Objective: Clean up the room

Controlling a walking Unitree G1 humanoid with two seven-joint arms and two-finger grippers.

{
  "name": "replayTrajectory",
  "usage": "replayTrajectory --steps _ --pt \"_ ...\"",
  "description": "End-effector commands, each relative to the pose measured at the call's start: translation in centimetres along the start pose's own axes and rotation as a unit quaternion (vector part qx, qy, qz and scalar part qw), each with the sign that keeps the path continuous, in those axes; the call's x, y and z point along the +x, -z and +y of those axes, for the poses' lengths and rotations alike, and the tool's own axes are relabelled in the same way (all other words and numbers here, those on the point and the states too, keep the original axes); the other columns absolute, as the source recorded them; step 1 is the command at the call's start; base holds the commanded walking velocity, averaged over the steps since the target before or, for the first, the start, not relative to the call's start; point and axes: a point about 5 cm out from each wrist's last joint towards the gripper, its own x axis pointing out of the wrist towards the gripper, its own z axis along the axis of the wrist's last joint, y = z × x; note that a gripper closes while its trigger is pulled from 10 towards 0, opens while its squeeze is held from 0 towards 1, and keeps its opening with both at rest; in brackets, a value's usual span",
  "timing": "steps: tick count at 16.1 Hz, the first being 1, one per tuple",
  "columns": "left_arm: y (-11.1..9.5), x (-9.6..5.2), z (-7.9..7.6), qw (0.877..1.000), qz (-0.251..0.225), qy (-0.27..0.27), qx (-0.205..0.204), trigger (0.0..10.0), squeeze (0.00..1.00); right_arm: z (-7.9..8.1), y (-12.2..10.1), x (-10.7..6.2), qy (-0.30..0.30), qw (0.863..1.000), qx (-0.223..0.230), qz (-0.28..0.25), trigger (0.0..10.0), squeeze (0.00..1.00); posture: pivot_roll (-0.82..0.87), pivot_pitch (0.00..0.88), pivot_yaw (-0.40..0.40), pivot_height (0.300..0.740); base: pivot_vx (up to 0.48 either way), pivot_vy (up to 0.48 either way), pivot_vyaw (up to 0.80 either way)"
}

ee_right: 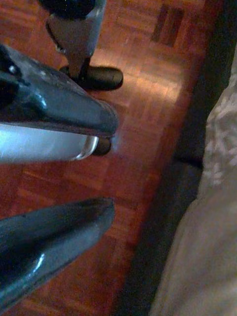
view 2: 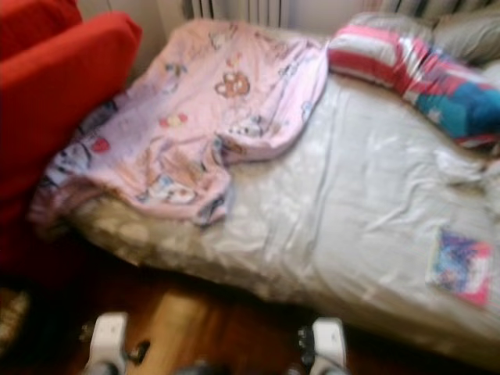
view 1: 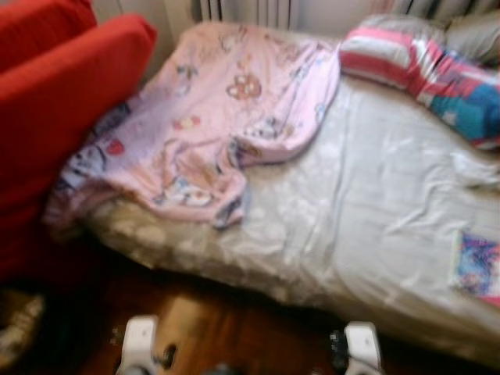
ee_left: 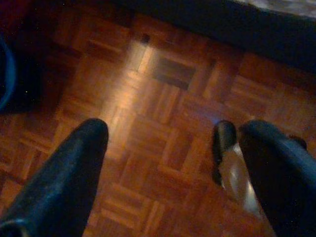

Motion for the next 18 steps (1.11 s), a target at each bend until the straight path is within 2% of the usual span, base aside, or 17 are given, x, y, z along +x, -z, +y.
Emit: replayTrajectory --steps 1,12,18 --pt "0.9 -0.3 0.6 1.0 0.016 -0.006 0.001 10.0 0.0 0.1 0.9 -0.2 0.0 1.0 0.008 0.013 10.0 0.0 0.15 0.212 -0.002 0.74 0.0 0.435 0.0" --pt "0.5 -0.1 0.5 1.0 0.011 -0.006 -0.002 10.0 0.0 -0.8 1.2 -0.3 0.004 1.0 0.007 0.019 10.0 0.0 0.16 0.219 -0.004 0.74 0.0 0.424 0.0" --pt "-0.1 0.0 0.3 1.0 -0.005 0.0 -0.003 10.0 0.0 -1.3 1.3 -0.4 0.007 1.0 0.015 0.021 10.0 0.0 0.16 0.224 -0.004 0.74 0.0 0.0 0.0"
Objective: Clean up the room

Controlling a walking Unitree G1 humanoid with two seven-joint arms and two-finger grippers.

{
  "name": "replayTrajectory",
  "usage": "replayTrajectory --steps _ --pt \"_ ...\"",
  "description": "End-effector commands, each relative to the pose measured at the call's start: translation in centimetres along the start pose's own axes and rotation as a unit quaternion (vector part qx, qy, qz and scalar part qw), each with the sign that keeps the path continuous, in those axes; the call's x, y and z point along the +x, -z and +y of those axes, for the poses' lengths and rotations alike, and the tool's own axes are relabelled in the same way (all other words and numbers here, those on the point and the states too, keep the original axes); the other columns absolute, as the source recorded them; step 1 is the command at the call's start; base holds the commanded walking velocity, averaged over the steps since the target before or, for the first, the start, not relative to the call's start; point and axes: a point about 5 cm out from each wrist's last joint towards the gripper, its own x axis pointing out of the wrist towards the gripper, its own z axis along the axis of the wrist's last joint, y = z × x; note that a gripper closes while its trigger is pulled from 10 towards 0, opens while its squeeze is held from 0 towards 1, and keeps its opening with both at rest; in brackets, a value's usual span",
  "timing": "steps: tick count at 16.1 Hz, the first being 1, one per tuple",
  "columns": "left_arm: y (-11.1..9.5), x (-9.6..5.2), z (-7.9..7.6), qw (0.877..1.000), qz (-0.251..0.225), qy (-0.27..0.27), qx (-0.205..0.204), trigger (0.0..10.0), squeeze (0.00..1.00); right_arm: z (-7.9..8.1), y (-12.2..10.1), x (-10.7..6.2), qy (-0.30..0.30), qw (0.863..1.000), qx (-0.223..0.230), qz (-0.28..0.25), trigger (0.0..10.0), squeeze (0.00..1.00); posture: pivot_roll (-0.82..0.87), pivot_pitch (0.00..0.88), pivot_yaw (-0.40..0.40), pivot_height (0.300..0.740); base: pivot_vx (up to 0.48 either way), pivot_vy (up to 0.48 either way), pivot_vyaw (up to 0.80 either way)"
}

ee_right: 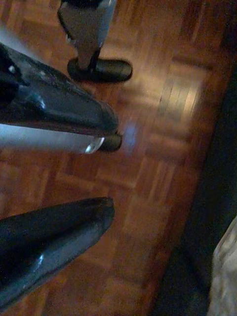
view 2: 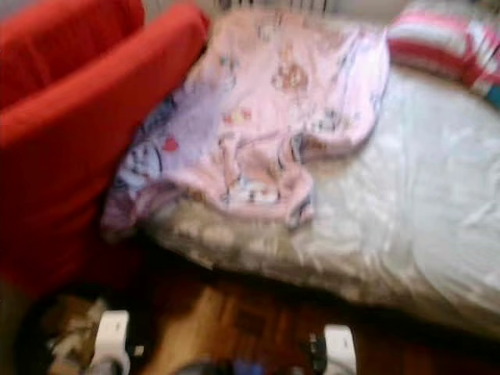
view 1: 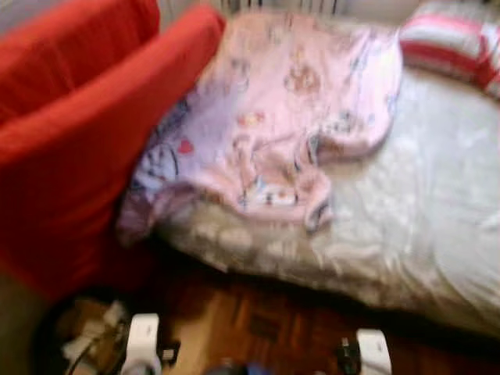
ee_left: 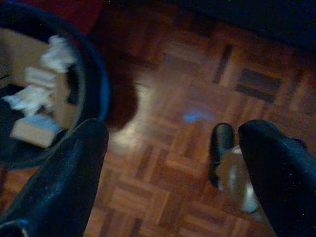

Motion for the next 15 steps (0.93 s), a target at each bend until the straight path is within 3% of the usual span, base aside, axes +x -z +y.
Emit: replayTrajectory --steps 1,7,10,15 --pt "0.7 -0.2 0.0 1.0 0.008 0.002 -0.004 10.0 0.0 -0.2 1.1 -0.2 0.004 1.0 0.009 0.017 10.0 0.0 0.16 0.224 -0.004 0.74 0.0 0.0 0.0" --pt "0.3 -0.1 -0.2 1.0 0.0 0.005 -0.004 10.0 0.0 0.6 0.9 -0.1 -0.007 1.0 -0.01 0.02 10.0 0.0 0.16 0.229 -0.004 0.74 0.0 0.0 0.0" --pt "0.1 -0.1 -0.4 1.0 -0.003 0.009 -0.005 10.0 0.0 1.2 0.9 -0.1 -0.016 1.0 -0.012 0.019 10.0 0.0 0.16 0.231 -0.003 0.74 0.0 0.0 0.72" --pt "0.0 0.0 -0.3 1.0 -0.005 0.007 -0.005 10.0 0.0 1.0 1.0 -0.1 -0.013 1.0 0.008 0.016 10.0 0.0 0.16 0.239 -0.001 0.74 0.0 0.0 0.0"
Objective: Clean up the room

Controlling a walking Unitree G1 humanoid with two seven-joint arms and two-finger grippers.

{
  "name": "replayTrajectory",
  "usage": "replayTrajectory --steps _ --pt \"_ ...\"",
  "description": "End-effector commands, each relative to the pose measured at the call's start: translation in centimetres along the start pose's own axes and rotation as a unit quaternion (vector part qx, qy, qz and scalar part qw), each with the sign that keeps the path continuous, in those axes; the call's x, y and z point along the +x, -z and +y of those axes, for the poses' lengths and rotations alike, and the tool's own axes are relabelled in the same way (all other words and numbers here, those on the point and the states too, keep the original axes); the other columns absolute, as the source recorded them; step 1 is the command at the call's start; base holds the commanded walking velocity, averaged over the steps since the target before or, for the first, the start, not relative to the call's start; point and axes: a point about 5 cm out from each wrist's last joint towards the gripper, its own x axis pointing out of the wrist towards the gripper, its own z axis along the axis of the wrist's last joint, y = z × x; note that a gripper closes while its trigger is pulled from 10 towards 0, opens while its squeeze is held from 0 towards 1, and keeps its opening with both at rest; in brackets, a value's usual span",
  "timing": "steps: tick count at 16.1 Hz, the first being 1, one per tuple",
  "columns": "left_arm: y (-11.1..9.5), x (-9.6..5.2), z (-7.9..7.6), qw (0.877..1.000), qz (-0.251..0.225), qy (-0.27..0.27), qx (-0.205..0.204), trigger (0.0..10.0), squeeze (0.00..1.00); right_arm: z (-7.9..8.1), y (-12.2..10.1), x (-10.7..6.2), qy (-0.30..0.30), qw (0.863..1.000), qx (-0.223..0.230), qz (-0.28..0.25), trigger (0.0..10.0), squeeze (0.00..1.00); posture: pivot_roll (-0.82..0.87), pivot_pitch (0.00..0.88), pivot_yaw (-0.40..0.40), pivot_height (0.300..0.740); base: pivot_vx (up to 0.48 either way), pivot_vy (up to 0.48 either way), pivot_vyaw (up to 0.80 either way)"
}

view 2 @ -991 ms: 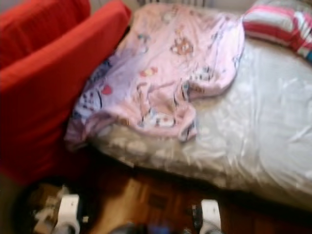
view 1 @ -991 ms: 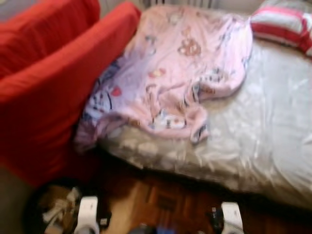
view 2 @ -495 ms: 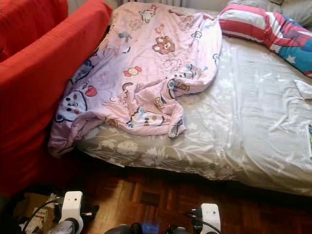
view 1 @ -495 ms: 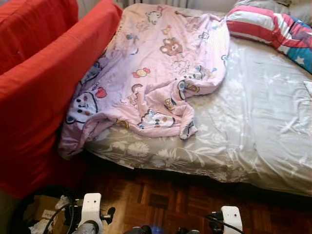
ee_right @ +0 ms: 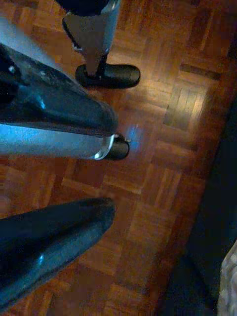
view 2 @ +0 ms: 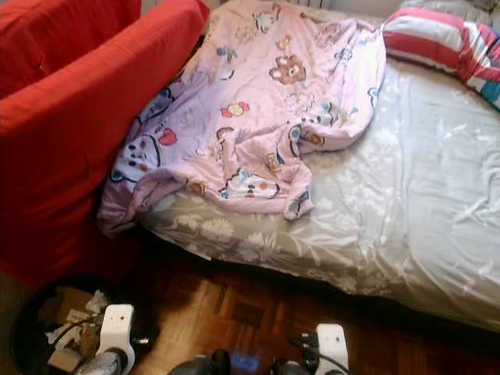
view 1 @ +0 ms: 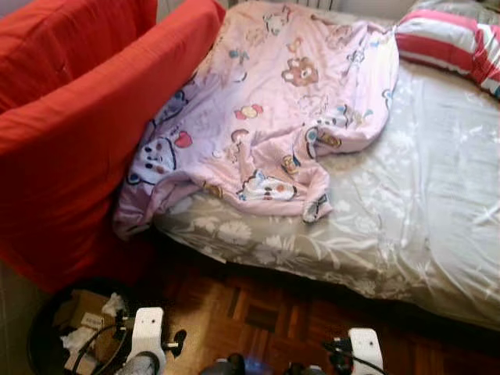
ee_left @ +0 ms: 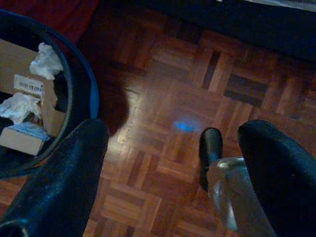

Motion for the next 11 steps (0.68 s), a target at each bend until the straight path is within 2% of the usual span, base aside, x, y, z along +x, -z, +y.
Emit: replayTrajectory --steps 1,7,11 --pt "1.0 -0.3 0.2 1.0 0.02 -0.004 -0.004 10.0 0.0 -0.2 1.2 -0.3 0.003 1.0 0.013 0.016 10.0 0.0 0.16 0.239 0.0 0.74 0.0 0.0 0.0" --pt "1.3 -0.4 0.3 1.0 0.027 -0.005 -0.005 10.0 0.0 -0.5 1.1 -0.3 0.004 1.0 0.015 0.013 10.0 0.0 0.15 0.212 -0.006 0.74 0.201 0.0 0.0" --pt "0.5 -0.1 0.4 1.0 0.023 -0.007 -0.008 10.0 0.0 0.5 -0.4 0.2 0.008 1.0 0.022 -0.003 10.0 0.0 0.15 0.152 -0.006 0.74 0.181 0.0 0.0"
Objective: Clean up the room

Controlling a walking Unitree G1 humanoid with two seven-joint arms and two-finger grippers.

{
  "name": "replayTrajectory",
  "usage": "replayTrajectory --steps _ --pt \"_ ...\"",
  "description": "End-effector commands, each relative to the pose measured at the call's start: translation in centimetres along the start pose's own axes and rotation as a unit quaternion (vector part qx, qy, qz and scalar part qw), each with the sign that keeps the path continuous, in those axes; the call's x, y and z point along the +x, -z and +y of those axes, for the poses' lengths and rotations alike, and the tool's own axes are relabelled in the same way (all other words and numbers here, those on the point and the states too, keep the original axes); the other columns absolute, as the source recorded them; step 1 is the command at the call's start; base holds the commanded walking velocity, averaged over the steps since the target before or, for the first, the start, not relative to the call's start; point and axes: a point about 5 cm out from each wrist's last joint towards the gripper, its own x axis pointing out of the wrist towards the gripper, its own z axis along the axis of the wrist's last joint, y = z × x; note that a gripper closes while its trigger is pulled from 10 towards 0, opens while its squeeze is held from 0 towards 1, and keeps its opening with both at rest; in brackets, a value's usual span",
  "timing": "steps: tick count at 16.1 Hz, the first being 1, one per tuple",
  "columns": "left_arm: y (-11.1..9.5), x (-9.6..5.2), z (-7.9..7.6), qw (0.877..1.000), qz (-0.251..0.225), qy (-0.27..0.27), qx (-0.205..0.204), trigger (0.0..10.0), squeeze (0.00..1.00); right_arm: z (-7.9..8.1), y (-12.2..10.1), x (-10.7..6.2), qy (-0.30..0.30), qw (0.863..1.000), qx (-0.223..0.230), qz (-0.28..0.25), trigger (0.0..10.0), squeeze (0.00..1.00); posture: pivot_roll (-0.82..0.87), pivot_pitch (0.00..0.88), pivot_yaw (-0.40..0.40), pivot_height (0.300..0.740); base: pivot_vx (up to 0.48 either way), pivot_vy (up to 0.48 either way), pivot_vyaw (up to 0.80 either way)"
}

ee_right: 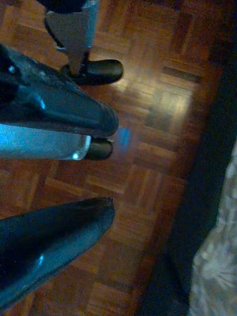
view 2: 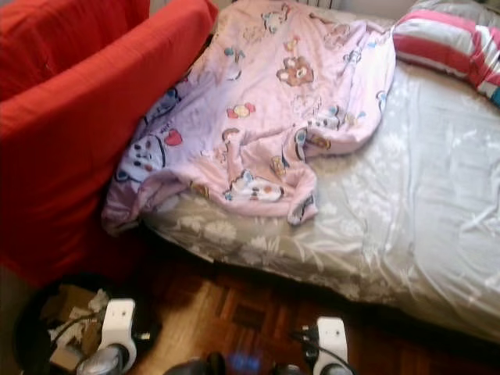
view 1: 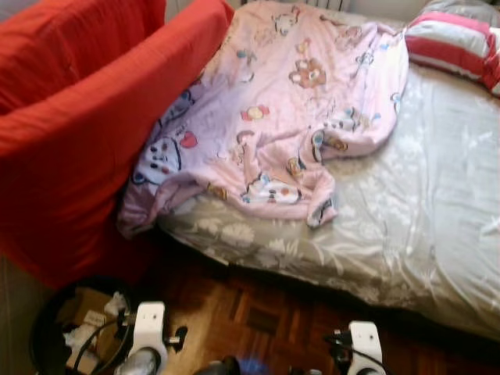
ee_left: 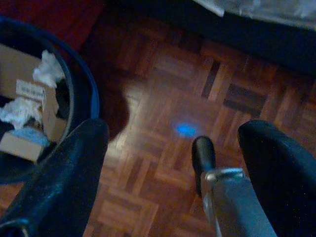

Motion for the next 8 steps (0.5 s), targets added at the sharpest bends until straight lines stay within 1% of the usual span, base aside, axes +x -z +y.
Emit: replayTrajectory --steps 1,3,5,8 --pt "1.1 -0.3 0.6 1.0 0.025 -0.01 -0.006 10.0 0.0 0.2 0.3 0.0 0.005 1.0 0.019 0.006 10.0 0.0 0.14 0.138 -0.003 0.74 0.24 0.0 0.0" --pt "0.5 -0.1 0.6 1.0 0.02 -0.008 -0.005 10.0 0.0 0.2 -0.4 0.1 0.004 1.0 0.02 -0.001 10.0 0.0 0.15 0.132 0.002 0.74 0.242 0.0 0.0" --pt "0.3 0.0 0.6 1.0 0.017 -0.009 -0.006 10.0 0.0 0.3 -0.7 0.2 0.001 1.0 0.002 -0.005 10.0 0.0 0.16 0.134 0.005 0.74 0.24 0.0 0.0" --pt "0.6 -0.1 0.8 1.0 0.021 -0.011 -0.006 10.0 0.0 0.2 -0.6 0.2 0.007 1.0 0.014 -0.01 10.0 0.0 0.16 0.138 0.008 0.74 0.247 0.0 0.8"
